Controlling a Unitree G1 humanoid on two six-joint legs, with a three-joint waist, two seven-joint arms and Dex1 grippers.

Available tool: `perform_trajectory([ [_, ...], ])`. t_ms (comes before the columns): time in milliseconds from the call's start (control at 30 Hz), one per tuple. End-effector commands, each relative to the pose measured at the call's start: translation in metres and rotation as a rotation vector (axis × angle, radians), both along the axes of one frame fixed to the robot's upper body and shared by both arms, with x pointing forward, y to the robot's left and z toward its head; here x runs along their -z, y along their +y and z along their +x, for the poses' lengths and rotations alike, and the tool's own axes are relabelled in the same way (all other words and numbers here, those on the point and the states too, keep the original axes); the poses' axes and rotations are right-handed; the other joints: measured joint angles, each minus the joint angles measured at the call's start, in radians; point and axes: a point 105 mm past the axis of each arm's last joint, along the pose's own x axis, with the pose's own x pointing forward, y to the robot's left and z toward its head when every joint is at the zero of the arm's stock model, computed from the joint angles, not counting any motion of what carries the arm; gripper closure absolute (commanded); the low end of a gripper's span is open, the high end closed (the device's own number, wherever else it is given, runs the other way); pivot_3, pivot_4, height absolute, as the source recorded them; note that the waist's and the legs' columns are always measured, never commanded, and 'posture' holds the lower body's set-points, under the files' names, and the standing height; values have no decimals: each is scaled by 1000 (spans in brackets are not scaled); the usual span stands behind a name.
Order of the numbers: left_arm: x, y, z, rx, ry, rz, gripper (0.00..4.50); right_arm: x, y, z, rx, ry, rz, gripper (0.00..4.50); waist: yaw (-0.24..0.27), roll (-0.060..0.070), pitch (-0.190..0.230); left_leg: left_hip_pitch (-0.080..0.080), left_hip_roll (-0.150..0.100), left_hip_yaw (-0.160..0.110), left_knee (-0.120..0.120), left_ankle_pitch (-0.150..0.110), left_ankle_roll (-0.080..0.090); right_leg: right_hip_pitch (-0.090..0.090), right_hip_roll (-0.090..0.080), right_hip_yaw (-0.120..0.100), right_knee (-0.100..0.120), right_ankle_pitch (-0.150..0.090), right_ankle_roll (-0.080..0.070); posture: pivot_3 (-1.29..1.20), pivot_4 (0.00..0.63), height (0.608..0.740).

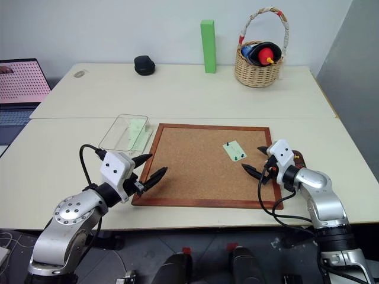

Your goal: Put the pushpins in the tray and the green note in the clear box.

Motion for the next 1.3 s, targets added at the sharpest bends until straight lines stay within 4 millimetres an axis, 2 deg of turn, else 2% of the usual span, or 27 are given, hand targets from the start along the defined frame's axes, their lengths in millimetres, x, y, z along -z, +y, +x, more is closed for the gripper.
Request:
perform_trajectory([
  [33, -12, -6, -4, 38, -55, -4, 1270, -14, 1, 1, -15, -45, 6, 22, 0, 0, 0, 0, 0, 0, 0, 0, 0, 0, 0, 0, 0, 0, 0, 0, 150, 740],
  [600, -13, -12, -5, 101, 25, 1, 1270, -11, 4, 0, -34, -36, 2, 22, 0, 0, 0, 0, 0, 0, 0, 0, 0, 0, 0, 0, 0, 0, 0, 0, 150, 740],
  [933, -18, -27, -6, 201, 19, -38, 1270, -13, 5, 0, -38, -38, 5, 22, 0, 0, 0, 0, 0, 0, 0, 0, 0, 0, 0, 0, 0, 0, 0, 0, 150, 740],
  [967, -21, -29, -6, 215, 10, -45, 1619, -13, 6, 0, -40, -38, 5, 22, 0, 0, 0, 0, 0, 0, 0, 0, 0, 0, 0, 0, 0, 0, 0, 0, 150, 740],
  [1300, -32, -46, -1, 382, 22, -85, 3343, -17, 15, 4, -67, -49, 14, 22, -1, 0, 0, 0, 0, 0, 0, 0, 0, 0, 0, 0, 0, 0, 1, 0, 150, 740],
])
